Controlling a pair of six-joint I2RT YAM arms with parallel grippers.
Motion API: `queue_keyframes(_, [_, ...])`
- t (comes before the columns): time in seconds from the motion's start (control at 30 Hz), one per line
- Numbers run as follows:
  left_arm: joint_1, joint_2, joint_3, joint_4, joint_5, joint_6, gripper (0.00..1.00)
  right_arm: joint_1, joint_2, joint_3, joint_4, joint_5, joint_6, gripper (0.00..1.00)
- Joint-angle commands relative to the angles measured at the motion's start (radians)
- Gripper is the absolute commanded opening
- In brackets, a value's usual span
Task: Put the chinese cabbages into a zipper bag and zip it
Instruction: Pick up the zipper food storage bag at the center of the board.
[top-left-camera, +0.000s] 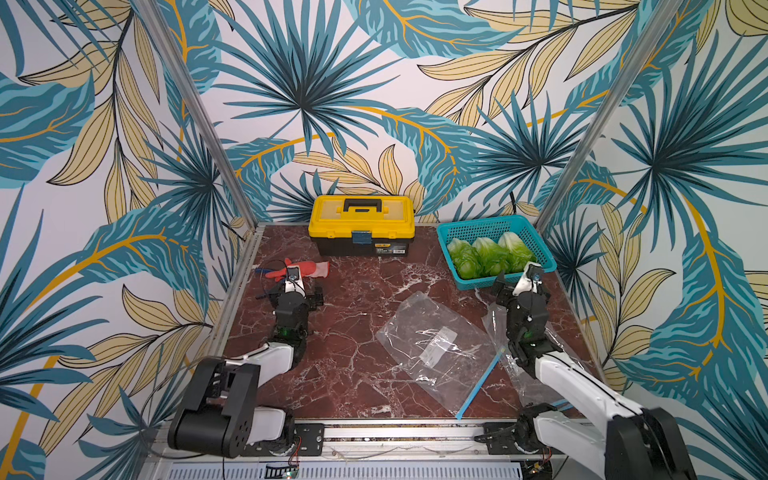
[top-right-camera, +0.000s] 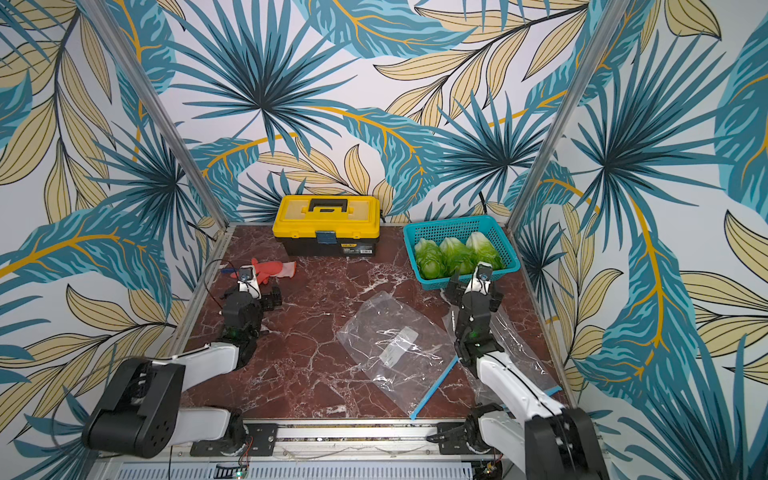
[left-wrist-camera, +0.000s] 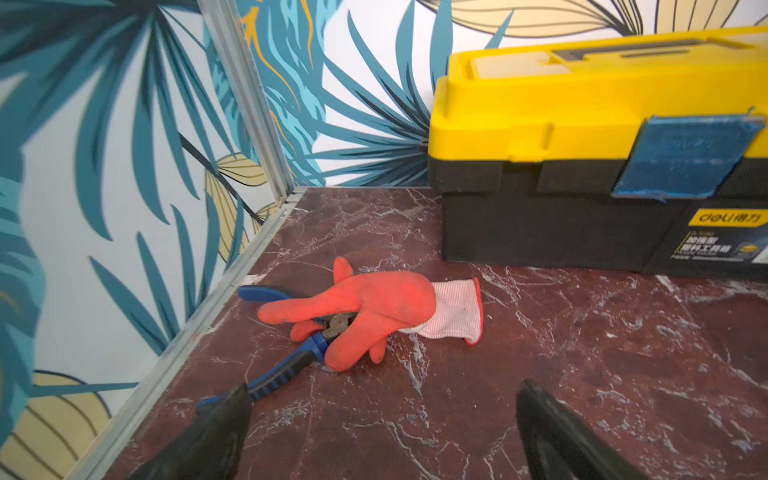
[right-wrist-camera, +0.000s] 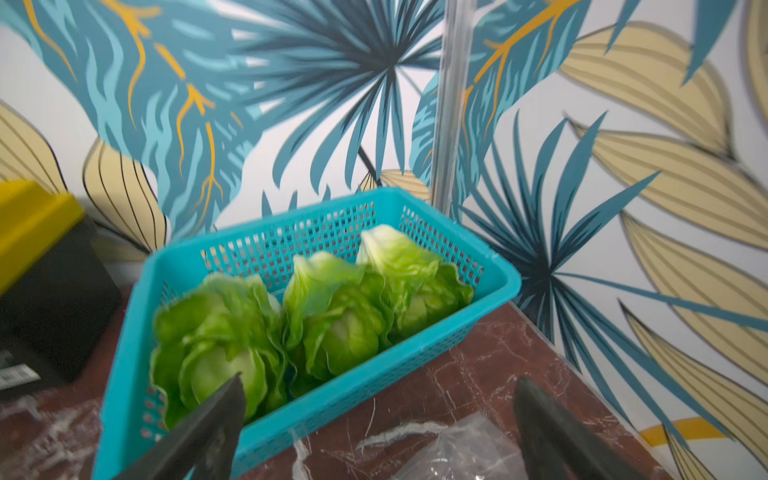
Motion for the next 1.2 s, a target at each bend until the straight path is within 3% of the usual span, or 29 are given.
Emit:
queue_keyframes(0.0, [-0.041,-0.091,0.097,-0.322,-0.193,-0.088,0.99,0.016,-0.076,0.177,-0.699,0.086,0.258,1.00])
queue_keyframes(0.07, [-0.057,-0.137,0.150,-0.470,-0.212,-0.144,0.99,0.016,-0.071,0.269,-0.878,-0.069,0.281,0.99])
queue_keyframes(0.13, [-0.056,-0.188,0.214,-0.628,-0.201,-0.238,0.99,0.010,-0.079,0.317,-0.957,-0.210,0.415,0.99])
queue_keyframes(0.2, [-0.044,-0.227,0.276,-0.747,-0.110,-0.310,0.99,-0.009,-0.122,0.299,-0.927,-0.493,0.447,0.99])
queue_keyframes(0.3, [-0.007,-0.272,0.361,-0.876,0.054,-0.463,0.99,-0.009,-0.175,0.275,-0.939,-0.629,0.531,0.60])
queue_keyframes(0.33, [0.020,-0.284,0.370,-0.870,0.191,-0.451,1.00,-0.009,-0.175,0.293,-0.993,-0.640,0.544,0.53])
queue_keyframes(0.4, [0.038,-0.271,0.408,-0.895,0.301,-0.442,0.98,-0.009,-0.154,0.341,-1.180,-0.599,0.594,0.49])
queue_keyframes(0.47, [0.035,-0.244,0.463,-0.958,0.389,-0.418,0.91,-0.007,-0.125,0.384,-1.369,-0.572,0.619,0.52])
queue_keyframes(0.6, [-0.058,-0.201,0.569,-1.115,0.339,-0.384,0.86,0.035,-0.133,0.398,-1.612,-0.535,0.662,0.53])
queue_keyframes(0.73, [-0.175,-0.165,0.636,-1.194,0.279,-0.390,0.84,0.107,-0.145,0.385,-1.720,-0.476,0.725,0.56])
queue_keyframes(0.97, [-0.428,-0.061,0.683,-1.206,0.253,-0.413,0.79,0.222,-0.115,0.170,-1.506,-0.577,0.917,0.57])
queue_keyframes(1.17, [-0.564,0.124,0.729,-1.204,0.416,-0.447,0.79,0.268,-0.020,0.063,-1.286,-0.616,1.020,0.57])
